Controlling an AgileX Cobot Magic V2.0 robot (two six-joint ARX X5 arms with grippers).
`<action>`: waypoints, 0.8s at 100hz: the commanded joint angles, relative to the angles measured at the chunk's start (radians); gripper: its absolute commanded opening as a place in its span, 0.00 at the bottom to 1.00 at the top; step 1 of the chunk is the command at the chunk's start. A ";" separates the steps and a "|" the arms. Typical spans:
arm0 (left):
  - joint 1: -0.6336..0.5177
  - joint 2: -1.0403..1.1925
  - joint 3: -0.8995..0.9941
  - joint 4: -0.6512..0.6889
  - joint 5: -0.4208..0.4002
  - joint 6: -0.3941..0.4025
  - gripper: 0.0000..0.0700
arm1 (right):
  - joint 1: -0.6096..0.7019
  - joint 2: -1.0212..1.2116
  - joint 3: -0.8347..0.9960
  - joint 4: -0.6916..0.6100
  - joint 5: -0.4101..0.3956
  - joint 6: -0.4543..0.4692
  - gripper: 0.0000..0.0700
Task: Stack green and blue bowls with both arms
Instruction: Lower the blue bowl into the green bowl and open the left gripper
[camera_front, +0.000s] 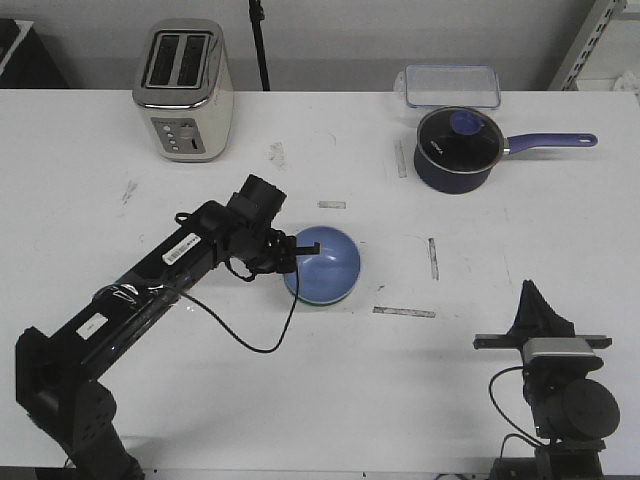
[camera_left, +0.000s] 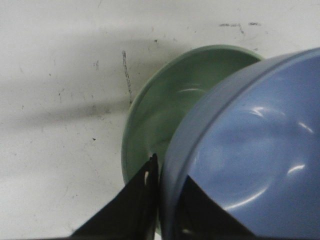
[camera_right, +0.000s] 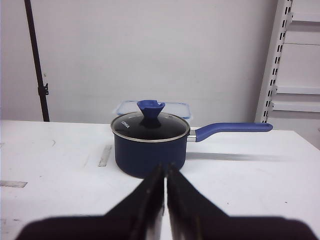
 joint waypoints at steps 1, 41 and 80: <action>-0.012 0.023 0.026 -0.003 0.002 0.002 0.01 | 0.000 0.000 0.001 0.011 0.000 -0.005 0.01; -0.018 0.014 0.026 0.003 0.002 -0.002 0.43 | 0.000 -0.001 0.001 0.011 0.000 -0.005 0.01; 0.001 -0.130 0.010 0.040 -0.002 0.023 0.47 | 0.000 0.000 0.001 0.011 0.000 -0.005 0.01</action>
